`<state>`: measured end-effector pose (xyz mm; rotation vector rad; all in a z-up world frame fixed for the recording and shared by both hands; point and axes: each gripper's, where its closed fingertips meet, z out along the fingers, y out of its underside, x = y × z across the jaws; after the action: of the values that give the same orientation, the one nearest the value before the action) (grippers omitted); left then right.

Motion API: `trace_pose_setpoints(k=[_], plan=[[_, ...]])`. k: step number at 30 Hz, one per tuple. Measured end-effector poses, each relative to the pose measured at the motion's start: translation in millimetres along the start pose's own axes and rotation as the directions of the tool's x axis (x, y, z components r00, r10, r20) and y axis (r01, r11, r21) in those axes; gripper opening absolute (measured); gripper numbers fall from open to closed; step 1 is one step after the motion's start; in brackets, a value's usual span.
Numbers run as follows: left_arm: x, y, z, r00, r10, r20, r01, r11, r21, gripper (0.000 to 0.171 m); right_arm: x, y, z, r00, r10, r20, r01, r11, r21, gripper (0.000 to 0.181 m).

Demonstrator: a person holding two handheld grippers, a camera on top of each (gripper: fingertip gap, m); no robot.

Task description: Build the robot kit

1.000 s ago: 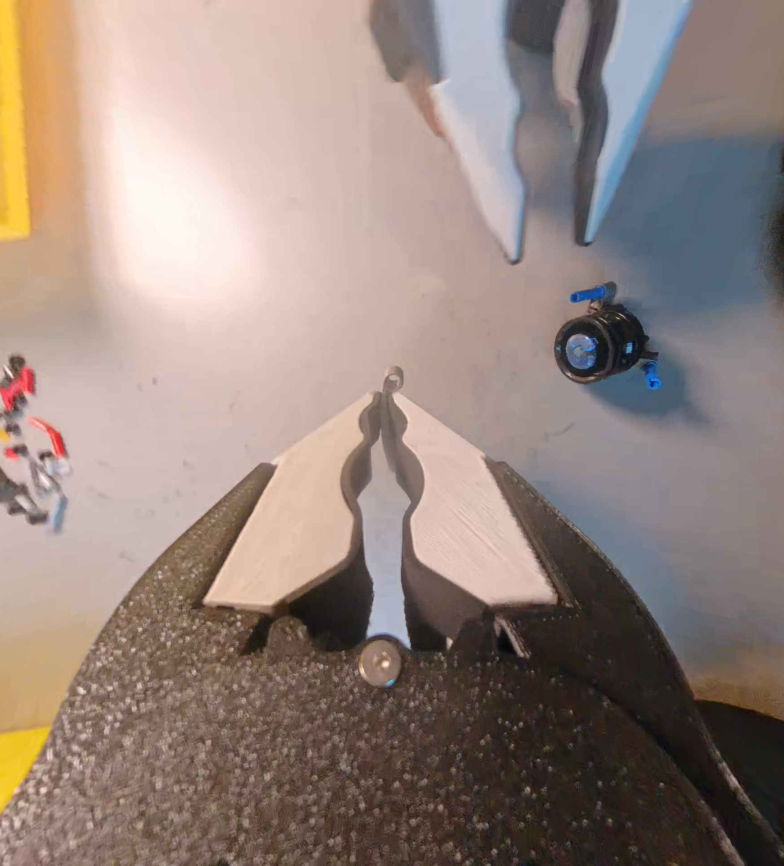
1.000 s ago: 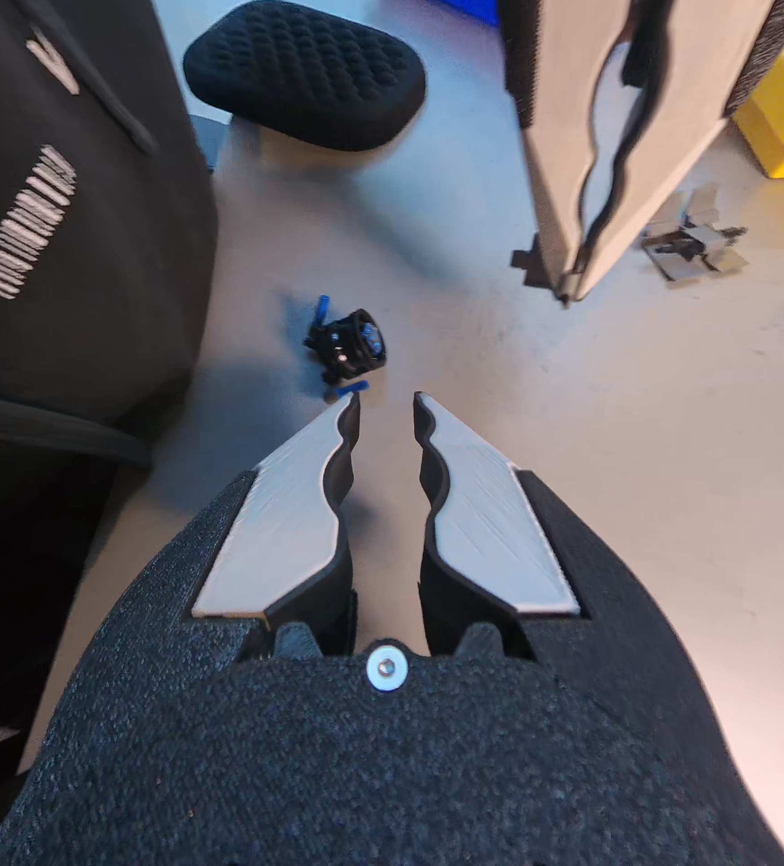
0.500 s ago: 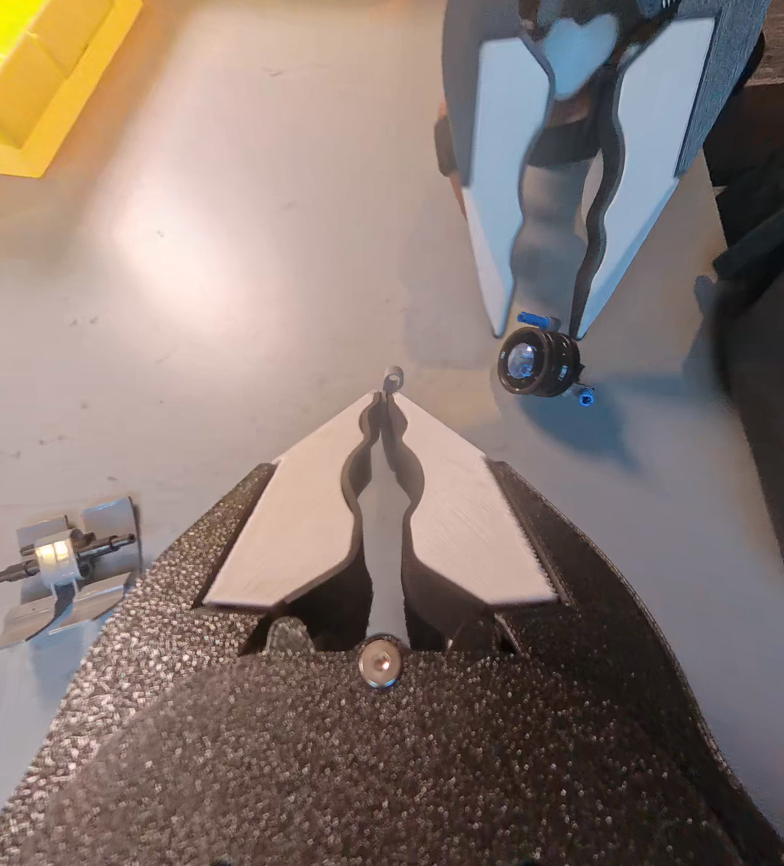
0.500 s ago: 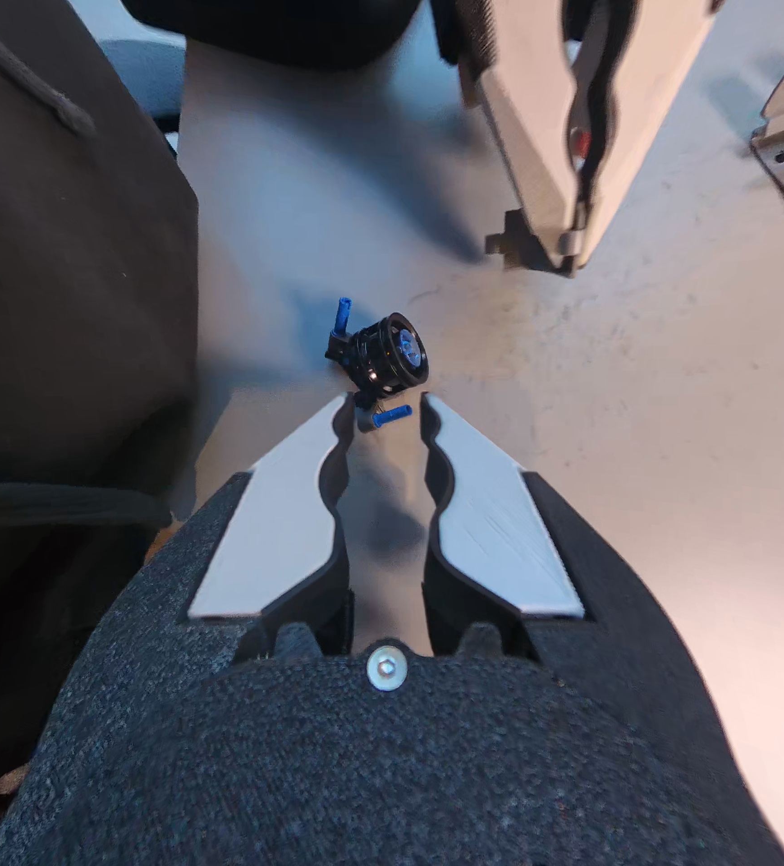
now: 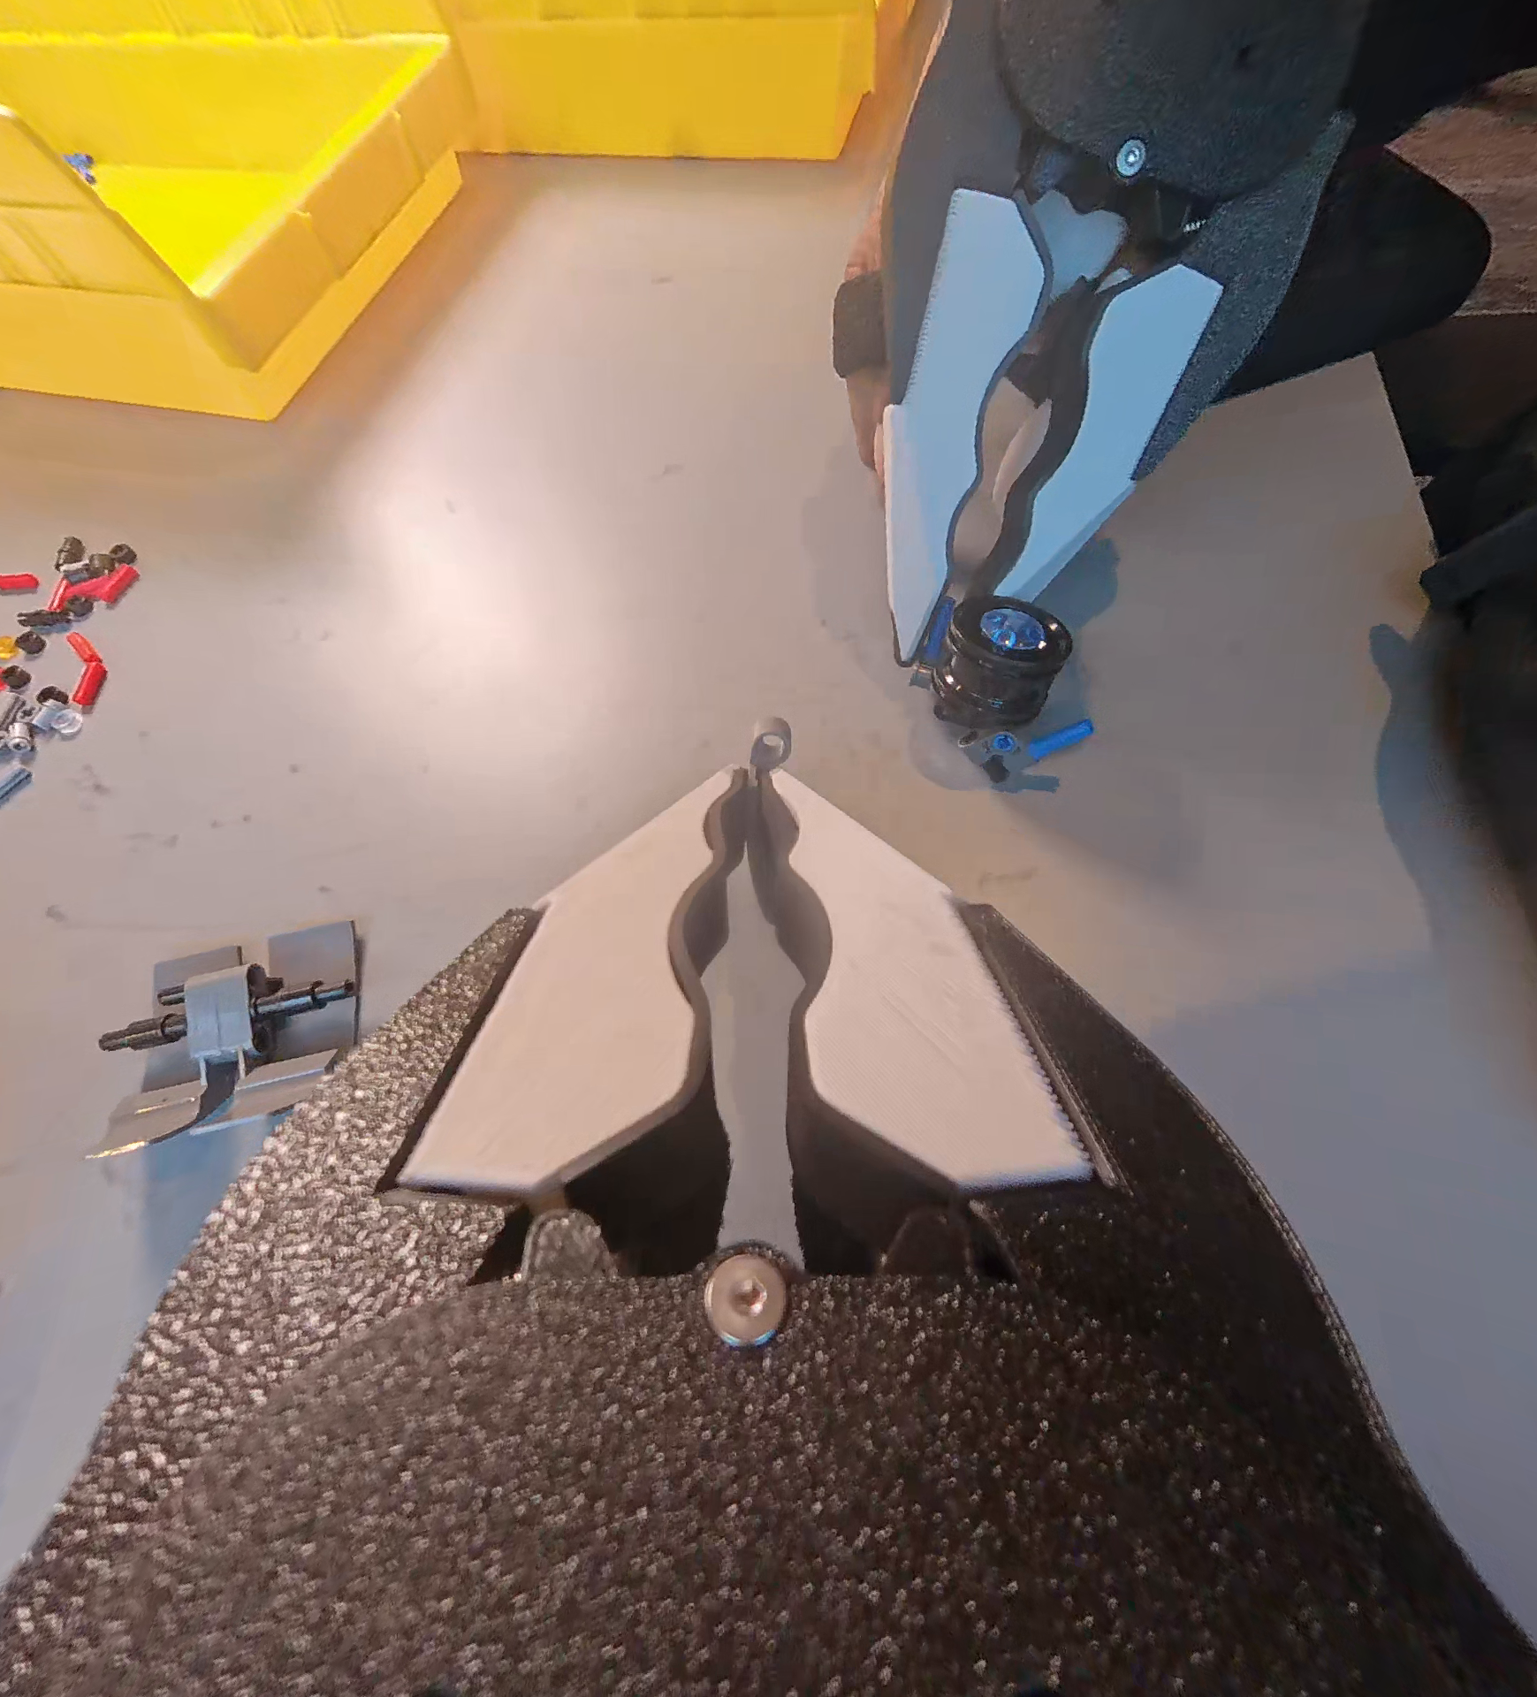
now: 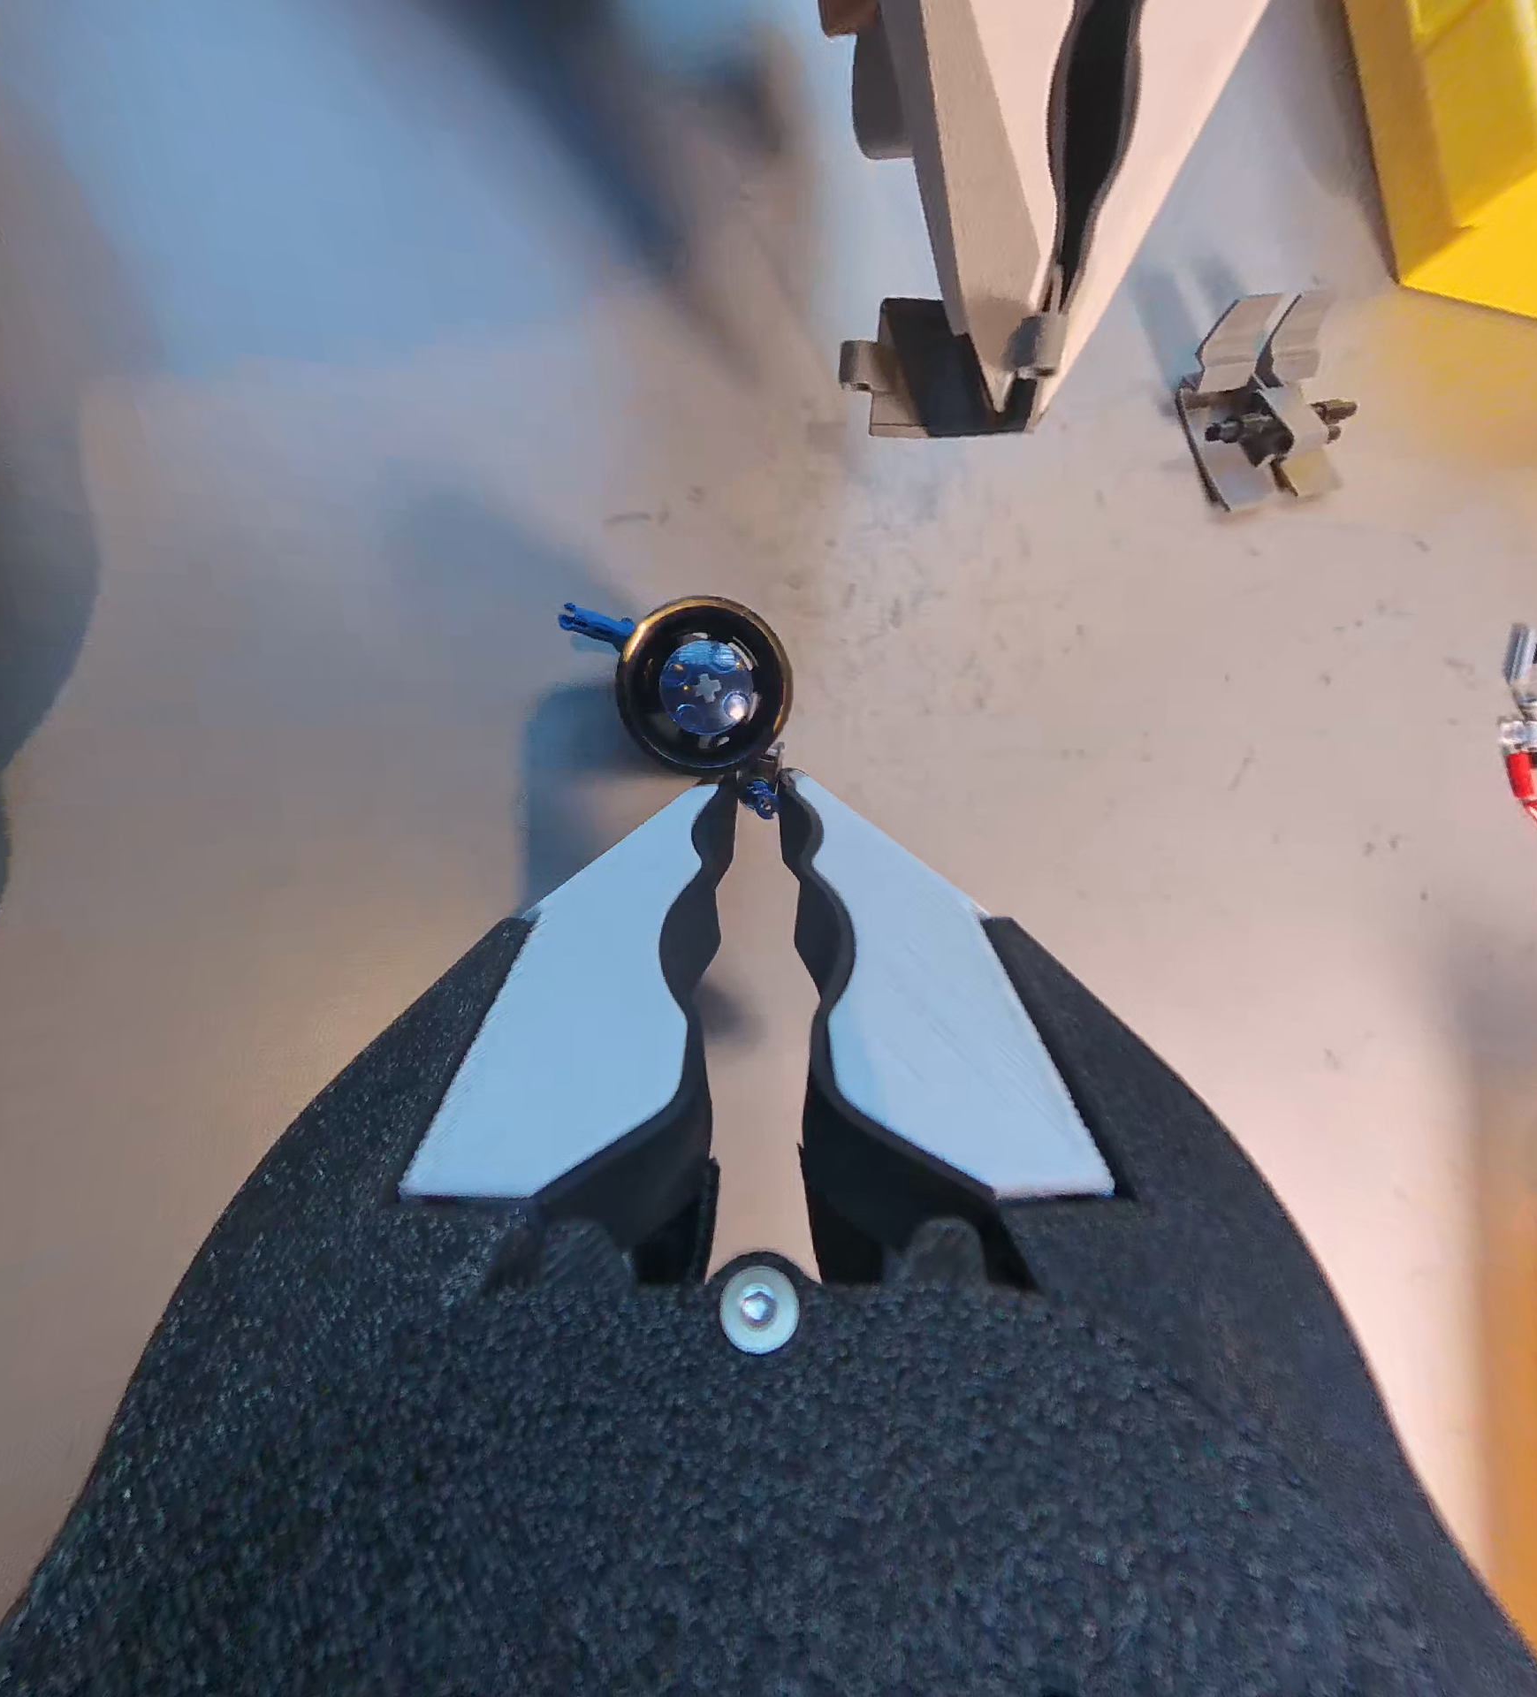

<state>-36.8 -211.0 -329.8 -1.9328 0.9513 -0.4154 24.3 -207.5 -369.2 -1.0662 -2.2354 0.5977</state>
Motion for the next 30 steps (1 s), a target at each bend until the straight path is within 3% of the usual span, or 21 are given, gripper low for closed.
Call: trace_pose_setpoints(k=[10, 19, 22, 30], plan=[[3, 10, 6, 0.999, 0.042, 0.016, -0.041, 0.998, -0.053, 0.0, 2, 8, -4, 0.983, -0.146, -0.114, 0.15, 0.988, 0.03, 0.012], [2, 14, 4, 0.999, 0.052, 0.016, -0.051, 0.997, -0.064, 0.001, -24, 3, -25, 0.986, 0.009, 0.167, -0.028, 0.993, 0.111, 0.047], [2, 16, 5, 0.999, 0.051, 0.013, -0.05, 0.996, -0.07, 0.0, -23, -1, -25, 0.98, 0.007, 0.196, -0.03, 0.993, 0.116, 0.056], [2, 19, 7, 0.999, 0.042, 0.007, -0.042, 0.996, -0.076, 0.0, -29, -20, -15, 0.969, -0.027, 0.246, -0.015, 0.986, 0.164, 0.049]])
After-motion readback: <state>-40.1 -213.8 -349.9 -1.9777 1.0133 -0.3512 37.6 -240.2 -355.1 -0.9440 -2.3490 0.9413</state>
